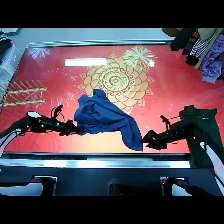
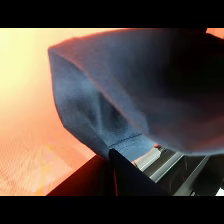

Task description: Fold the clothes and pants, and hang the long-sleeved shirts on hangers.

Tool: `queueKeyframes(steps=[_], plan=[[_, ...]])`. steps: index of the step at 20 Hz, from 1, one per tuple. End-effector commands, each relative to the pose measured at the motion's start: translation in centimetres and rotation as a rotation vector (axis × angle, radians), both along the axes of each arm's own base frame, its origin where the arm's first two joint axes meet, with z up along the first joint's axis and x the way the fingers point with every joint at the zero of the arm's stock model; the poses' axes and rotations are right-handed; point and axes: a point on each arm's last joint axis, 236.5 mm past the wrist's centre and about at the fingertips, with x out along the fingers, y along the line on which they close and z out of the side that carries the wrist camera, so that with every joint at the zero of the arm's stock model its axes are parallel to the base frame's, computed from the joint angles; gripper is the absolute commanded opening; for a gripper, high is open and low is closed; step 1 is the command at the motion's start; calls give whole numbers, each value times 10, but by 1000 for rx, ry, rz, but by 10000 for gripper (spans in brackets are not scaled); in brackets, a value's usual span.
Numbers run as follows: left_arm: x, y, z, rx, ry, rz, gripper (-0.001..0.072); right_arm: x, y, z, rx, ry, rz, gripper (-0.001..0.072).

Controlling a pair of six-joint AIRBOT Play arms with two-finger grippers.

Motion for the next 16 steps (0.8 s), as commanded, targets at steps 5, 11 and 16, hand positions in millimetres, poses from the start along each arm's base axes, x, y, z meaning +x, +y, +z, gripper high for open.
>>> queueKeyframes(steps=[5, 11, 16], plan=[[1, 0, 0, 1, 2, 4, 15, 13, 4, -19, -43, -57, -78, 476], [1, 0, 2, 1, -3, 5, 14, 0, 19, -16, 37, -47, -81, 26], [48, 1, 86, 3, -242, 4, 12, 89, 36, 121, 193, -441, -126, 25]])
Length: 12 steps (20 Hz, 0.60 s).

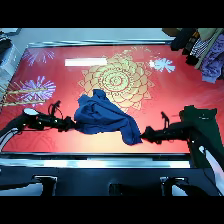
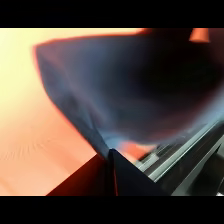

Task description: Fold the clothes and pants, and hang the long-sleeved shirts on hangers.

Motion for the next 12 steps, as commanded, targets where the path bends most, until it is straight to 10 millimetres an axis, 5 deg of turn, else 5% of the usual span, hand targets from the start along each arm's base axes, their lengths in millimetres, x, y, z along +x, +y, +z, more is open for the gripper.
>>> queueKeyframes(steps=[1, 4, 6, 7, 9, 11, 12], plan=[[48, 4, 96, 11, -261, 14, 12, 69, 8, 143, 79, -378, -33, 25], [86, 17, 285, 45, -725, 82, 12, 97, -1, 355, 68, -865, -111, 25], [59, 24, 431, 104, -1091, 129, 12, 65, -9, 499, 57, -1206, -184, 25], [37, 32, 488, 165, -1243, 181, 12, 38, -13, 555, 42, -1345, -216, 25], [-19, 58, 581, 279, -1481, 360, 12, -23, -23, 637, -26, -1569, -285, 25], [-68, 90, 630, 348, -1586, 571, 12, -66, -36, 677, -69, -1682, -371, 25], [-86, 105, 637, 379, -1591, 658, 12, -79, -40, 688, -62, -1714, -406, 25]])
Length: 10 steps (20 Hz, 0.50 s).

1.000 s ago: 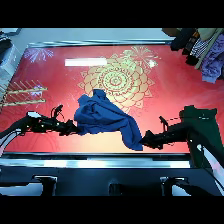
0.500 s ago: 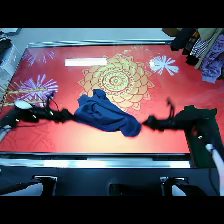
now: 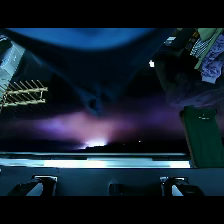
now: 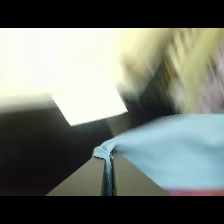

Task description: Fold the clothes and pants, and hang the long-sleeved shirts on hangers.

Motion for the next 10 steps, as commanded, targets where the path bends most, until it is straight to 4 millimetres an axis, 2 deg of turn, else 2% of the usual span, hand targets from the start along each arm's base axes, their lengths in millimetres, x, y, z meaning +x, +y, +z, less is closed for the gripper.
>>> queueKeyframes(steps=[1, 3, 5, 6, 8, 10], plan=[[-88, 58, 82, -79, -242, 314, 12, -83, -22, 81, 72, -247, -132, 26], [-92, 73, 72, -78, -217, 383, 12, -87, -29, 89, 85, -282, -165, 25], [-74, 75, 54, -67, -154, 387, 12, -59, -45, 79, 116, -216, -226, 25], [-62, 75, 43, -63, -112, 380, 13, -38, -55, 67, 134, -156, -264, 26], [-25, 78, 6, -44, 23, 379, 12, 20, -73, 27, 127, 3, -333, 26], [26, 78, -58, -19, 243, 350, 12, 87, -77, -34, 92, 198, -335, 26]])
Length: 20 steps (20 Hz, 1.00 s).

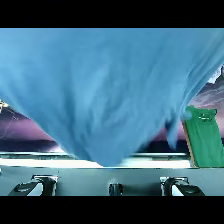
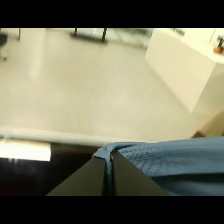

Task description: Fold the clothes and pants, and hang the long-sleeved shirts on hangers.

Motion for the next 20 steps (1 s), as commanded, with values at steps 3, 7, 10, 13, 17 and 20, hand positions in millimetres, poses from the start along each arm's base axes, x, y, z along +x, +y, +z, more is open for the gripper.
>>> queueKeyframes(steps=[3, 7, 10, 13, 17, 20], plan=[[125, 4, -184, -26, 543, -44, 13, 173, -21, -184, 15, 535, -15, 27], [217, 0, -345, -71, 824, -54, 13, 297, -18, -339, 110, 767, 54, 27], [259, -4, -436, -89, 919, -44, 13, 367, -11, -423, 211, 762, 46, 28], [271, -12, -498, -92, 999, -49, 13, 400, 11, -481, 243, 761, 6, 28], [273, -20, -529, -89, 1041, -57, 13, 396, 47, -516, 242, 838, 54, 351], [271, -18, -527, -89, 1048, -57, 14, 359, 35, -497, 125, 923, 161, 442]])
